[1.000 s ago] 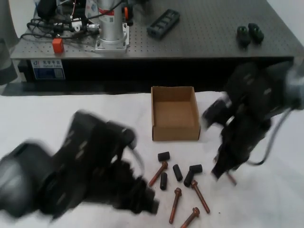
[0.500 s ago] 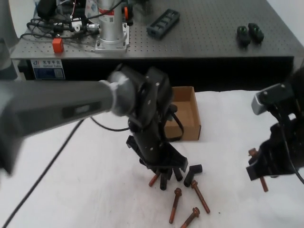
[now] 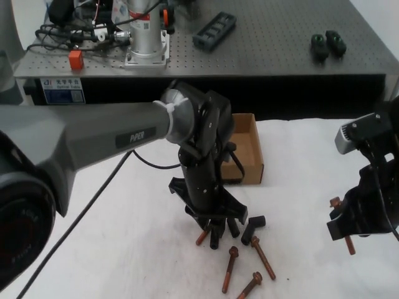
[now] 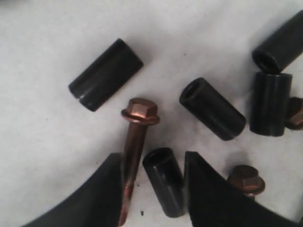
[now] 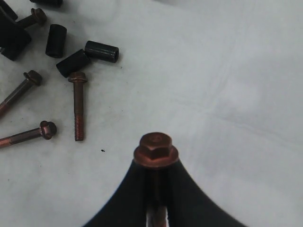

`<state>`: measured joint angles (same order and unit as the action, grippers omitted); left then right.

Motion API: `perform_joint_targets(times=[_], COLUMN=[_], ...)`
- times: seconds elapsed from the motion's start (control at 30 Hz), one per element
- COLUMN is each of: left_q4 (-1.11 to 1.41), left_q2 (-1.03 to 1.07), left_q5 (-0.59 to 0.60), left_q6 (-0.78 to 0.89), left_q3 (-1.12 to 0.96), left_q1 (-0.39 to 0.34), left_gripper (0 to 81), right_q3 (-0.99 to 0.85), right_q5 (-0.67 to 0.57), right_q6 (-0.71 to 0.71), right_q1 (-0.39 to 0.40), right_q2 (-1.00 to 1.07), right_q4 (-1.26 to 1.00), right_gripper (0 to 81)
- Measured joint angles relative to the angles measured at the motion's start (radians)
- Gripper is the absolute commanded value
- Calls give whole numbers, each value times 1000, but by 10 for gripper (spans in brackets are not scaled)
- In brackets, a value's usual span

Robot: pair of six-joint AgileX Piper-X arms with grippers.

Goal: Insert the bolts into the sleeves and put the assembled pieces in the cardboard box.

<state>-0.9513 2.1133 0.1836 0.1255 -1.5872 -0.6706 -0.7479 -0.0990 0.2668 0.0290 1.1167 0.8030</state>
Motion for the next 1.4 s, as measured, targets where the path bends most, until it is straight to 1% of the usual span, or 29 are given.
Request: perform_joint_targets(times=[0.3,0.57,0.67,0.87,0.97,1.13,1.27,1.4], left_q4=[10,15,-27,-45,-45,-58,-102,-94], left_q2=[-6,-92,-62,-20,1,1,1,-2], left_q5=[-2,1,1,1,-8,-89,-74,-79], left_q6=[0,52,59,67,69,70,70,74], left_q3=[-13,-22,-22,-22,-22,-25,-23,-23], left_q1=[0,-9,-43,-73,-77,-77,-77,-82], left_gripper=[302,302,302,302,302,302,302,302], right_q3=[0,0,0,0,0,0,0,0], right_q5=[0,0,0,0,0,0,0,0], right_q6=[-3,-39,-39,-39,-39,-39,-39,-39], right_q1=[0,0,0,0,0,0,0,0], right_q2=[0,0,0,0,0,0,0,0], right_q4=[0,0,0,0,0,0,0,0], right_gripper=[6,6,6,6,6,6,6,6])
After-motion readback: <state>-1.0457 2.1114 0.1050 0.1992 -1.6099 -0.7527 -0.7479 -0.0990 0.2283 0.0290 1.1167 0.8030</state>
